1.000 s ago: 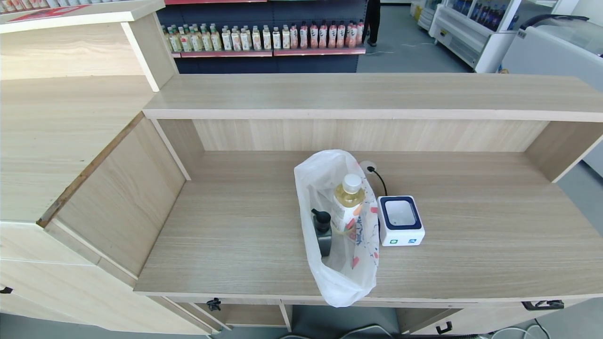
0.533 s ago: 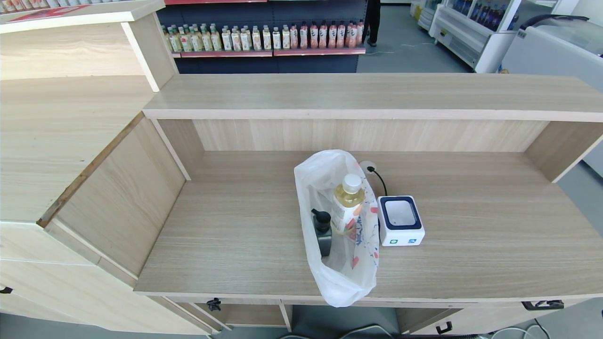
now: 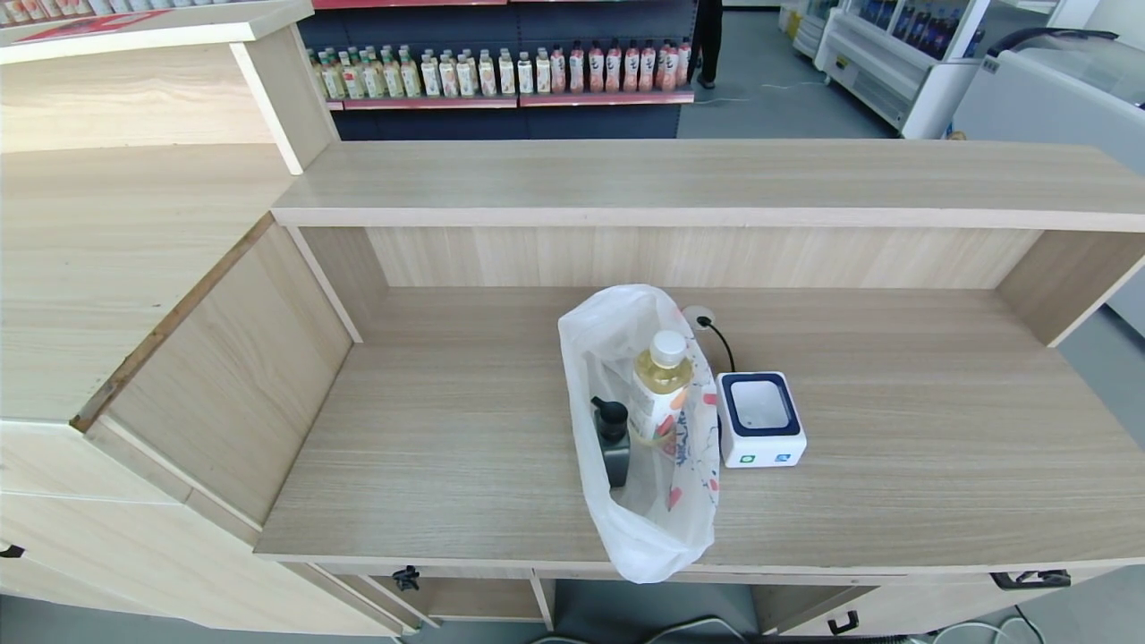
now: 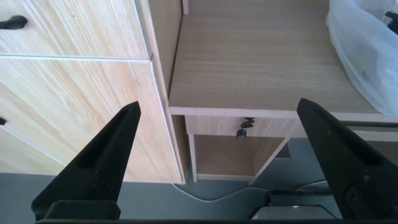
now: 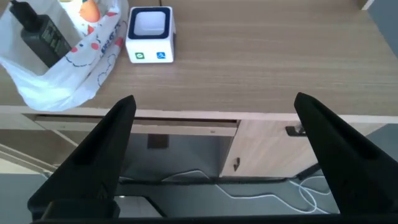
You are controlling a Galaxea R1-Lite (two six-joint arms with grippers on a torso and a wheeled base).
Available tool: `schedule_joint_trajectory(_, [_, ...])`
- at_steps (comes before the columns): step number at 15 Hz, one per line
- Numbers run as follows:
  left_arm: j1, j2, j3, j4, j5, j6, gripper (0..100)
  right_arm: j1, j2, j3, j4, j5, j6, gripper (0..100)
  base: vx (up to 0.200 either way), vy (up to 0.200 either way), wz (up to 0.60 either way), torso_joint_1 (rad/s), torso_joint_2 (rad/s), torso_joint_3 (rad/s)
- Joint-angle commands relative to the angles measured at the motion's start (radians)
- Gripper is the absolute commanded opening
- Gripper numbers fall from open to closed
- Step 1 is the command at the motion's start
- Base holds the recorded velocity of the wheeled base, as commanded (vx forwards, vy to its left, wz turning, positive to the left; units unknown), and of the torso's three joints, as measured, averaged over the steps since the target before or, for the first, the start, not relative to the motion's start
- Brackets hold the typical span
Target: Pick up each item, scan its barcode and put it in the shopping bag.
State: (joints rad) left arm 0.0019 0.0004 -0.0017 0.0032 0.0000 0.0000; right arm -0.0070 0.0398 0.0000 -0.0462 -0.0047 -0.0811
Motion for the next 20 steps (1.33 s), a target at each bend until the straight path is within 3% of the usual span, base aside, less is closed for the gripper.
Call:
schedule_joint_trajectory(1, [0.001,0.0,0.0,0.0,0.0,0.0,100,0.002,-0.038,0.0,0.003,-0.018,0.017,100,0.0,0.0,0.0,0.0,0.0,0.0])
schedule_joint_trajectory(17, [0.001,0.0,0.0,0.0,0.0,-0.002,100,0.004,-0.038,0.0,0.043,-0.051,0.069,100,0.0,0.0,0.0,0.0,0.0,0.0])
schedule_joint_trajectory(20, [0.001,0.0,0.0,0.0,0.0,0.005,100,0.004,-0.038,0.0,0.043,-0.051,0.069,100,0.0,-0.2,0.0,0.001,0.0,0.001])
